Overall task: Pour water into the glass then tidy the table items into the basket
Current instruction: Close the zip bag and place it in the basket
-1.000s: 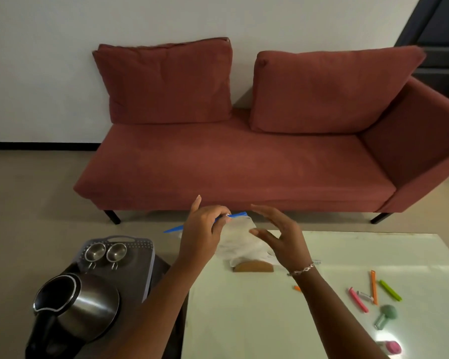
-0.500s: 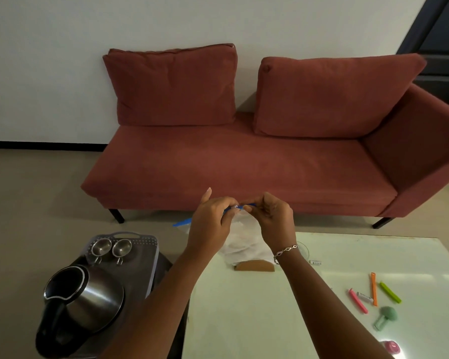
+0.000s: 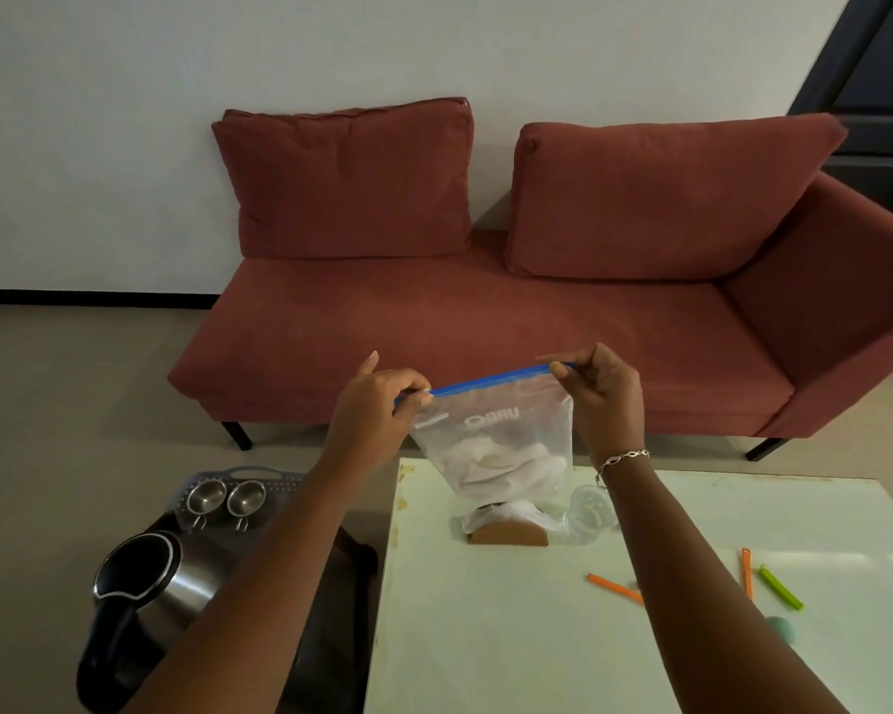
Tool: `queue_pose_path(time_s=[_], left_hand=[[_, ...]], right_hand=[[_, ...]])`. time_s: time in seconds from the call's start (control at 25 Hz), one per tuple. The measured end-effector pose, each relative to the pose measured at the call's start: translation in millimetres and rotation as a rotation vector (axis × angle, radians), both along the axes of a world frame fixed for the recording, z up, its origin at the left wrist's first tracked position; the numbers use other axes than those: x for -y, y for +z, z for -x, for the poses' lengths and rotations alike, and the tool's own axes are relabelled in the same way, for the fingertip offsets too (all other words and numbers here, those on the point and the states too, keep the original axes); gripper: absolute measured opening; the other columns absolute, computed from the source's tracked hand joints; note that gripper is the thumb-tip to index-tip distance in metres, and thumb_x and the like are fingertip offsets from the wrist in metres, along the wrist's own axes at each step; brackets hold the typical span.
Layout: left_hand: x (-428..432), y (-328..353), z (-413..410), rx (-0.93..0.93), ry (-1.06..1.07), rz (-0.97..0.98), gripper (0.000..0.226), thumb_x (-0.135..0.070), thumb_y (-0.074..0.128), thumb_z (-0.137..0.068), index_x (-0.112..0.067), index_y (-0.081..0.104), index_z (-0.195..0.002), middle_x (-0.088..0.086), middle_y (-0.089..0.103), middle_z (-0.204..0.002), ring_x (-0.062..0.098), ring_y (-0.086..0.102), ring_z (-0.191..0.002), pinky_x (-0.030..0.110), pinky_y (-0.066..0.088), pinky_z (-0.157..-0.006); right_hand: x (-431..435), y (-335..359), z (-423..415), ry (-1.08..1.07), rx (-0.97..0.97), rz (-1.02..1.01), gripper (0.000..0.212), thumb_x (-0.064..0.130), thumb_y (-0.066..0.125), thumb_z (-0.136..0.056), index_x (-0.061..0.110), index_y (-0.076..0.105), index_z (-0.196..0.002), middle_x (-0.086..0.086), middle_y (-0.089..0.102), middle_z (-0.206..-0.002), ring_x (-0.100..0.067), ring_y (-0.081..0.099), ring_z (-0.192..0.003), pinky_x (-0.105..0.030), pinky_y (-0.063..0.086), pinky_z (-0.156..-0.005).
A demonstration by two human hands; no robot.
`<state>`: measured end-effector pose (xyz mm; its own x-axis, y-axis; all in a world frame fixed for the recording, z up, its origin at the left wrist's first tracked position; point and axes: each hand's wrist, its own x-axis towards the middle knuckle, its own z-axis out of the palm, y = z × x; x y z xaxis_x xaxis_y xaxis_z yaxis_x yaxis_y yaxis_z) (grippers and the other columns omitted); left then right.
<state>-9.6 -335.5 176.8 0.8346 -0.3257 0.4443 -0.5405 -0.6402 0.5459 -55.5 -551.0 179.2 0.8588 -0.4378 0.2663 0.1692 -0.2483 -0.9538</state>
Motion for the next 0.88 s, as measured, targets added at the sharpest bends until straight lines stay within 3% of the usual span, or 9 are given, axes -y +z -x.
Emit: queue_pose_path(time_s=[0.16, 0.28, 0.36, 0.4, 0.48, 0.68, 0.8, 0.88], left_hand=[[-5.9, 6.4, -6.2, 0.068, 0.012, 0.002, 0.006, -0.005, 0.064, -0.082, 0.0, 0.068, -0.082, 0.012, 0.073, -0.078, 0.022, 0.064, -0.059, 0.038, 0.022, -0.11], [-8.6, 4.5, -7.8, 0.089, 0.001, 0.11, 0.005, -0.006, 0.063, -0.083, -0.003, 0.067, -0.083, 0.005, 0.07, -0.077, 0.011, 0.057, -0.053, 0.039, 0.034, -0.104], [-10.8, 2.2, -6.1, -0.134, -0.087, 0.365, 0.006, -0.008, 0.062, -0.084, -0.014, 0.064, -0.086, -0.004, 0.068, -0.083, 0.007, 0.064, -0.069, 0.025, 0.051, -0.084], [-10.8, 0.8, -4.8, -0.303, -0.141, 0.497, 0.013, -0.007, 0.064, -0.082, -0.017, 0.061, -0.089, -0.006, 0.068, -0.085, 0.002, 0.065, -0.075, 0.017, 0.053, -0.073], [-8.6, -6.9, -3.2, -0.547, -0.181, 0.648, 0.025, -0.004, 0.067, -0.078, -0.018, 0.061, -0.098, -0.007, 0.069, -0.091, 0.0, 0.067, -0.081, 0.014, 0.053, -0.067], [-6.7, -13.8, -3.2, -0.478, -0.072, 0.801, 0.015, -0.003, 0.059, -0.085, -0.015, 0.066, -0.084, -0.012, 0.074, -0.07, 0.004, 0.069, -0.07, 0.014, 0.053, -0.06], [-12.3, -11.4, -5.1, -0.521, -0.08, 0.886, 0.016, 0.0, 0.055, -0.087, -0.012, 0.065, -0.083, -0.005, 0.075, -0.069, 0.009, 0.071, -0.072, 0.016, 0.056, -0.065], [-16.8, -11.5, -5.7, -0.551, -0.081, 0.897, 0.016, 0.001, 0.054, -0.087, -0.011, 0.064, -0.082, -0.003, 0.075, -0.068, 0.011, 0.071, -0.07, 0.017, 0.056, -0.065]], right_hand=[[11.6, 6.4, -1.3, -0.027, 0.021, 0.003, 0.012, -0.001, 0.06, -0.083, 0.005, 0.058, -0.073, -0.007, 0.068, -0.08, -0.02, 0.056, -0.07, -0.036, 0.044, -0.066], [11.0, 10.9, 0.5, -0.026, 0.061, -0.028, 0.024, 0.002, 0.059, -0.085, 0.018, 0.052, -0.068, 0.001, 0.059, -0.066, -0.012, 0.05, -0.062, -0.028, 0.042, -0.062], [8.5, 15.4, 0.0, 0.017, 0.092, -0.071, 0.026, 0.003, 0.055, -0.088, 0.021, 0.05, -0.07, -0.002, 0.054, -0.064, -0.015, 0.05, -0.063, -0.029, 0.043, -0.062], [6.9, 17.7, -1.1, 0.047, 0.106, -0.08, 0.025, 0.004, 0.054, -0.089, 0.021, 0.049, -0.071, -0.003, 0.053, -0.065, -0.019, 0.05, -0.065, -0.031, 0.043, -0.062], [3.3, 22.5, -4.3, 0.083, 0.131, -0.084, 0.025, 0.005, 0.052, -0.09, 0.021, 0.049, -0.072, -0.003, 0.05, -0.066, -0.021, 0.046, -0.065, -0.032, 0.042, -0.061], [-2.7, 23.3, -9.0, 0.228, 0.152, -0.201, 0.015, 0.008, 0.055, -0.088, 0.022, 0.052, -0.089, -0.009, 0.058, -0.077, -0.01, 0.062, -0.068, -0.024, 0.054, -0.066], [-5.5, 5.9, -8.6, 0.288, 0.035, -0.188, 0.034, 0.001, 0.062, -0.081, 0.013, 0.049, -0.11, -0.008, 0.062, -0.087, -0.005, 0.062, -0.076, -0.02, 0.054, -0.071], [-11.1, -4.8, -9.1, 0.282, -0.054, -0.144, 0.028, -0.002, 0.064, -0.079, 0.006, 0.055, -0.105, -0.001, 0.062, -0.081, -0.002, 0.06, -0.069, -0.018, 0.053, -0.068]])
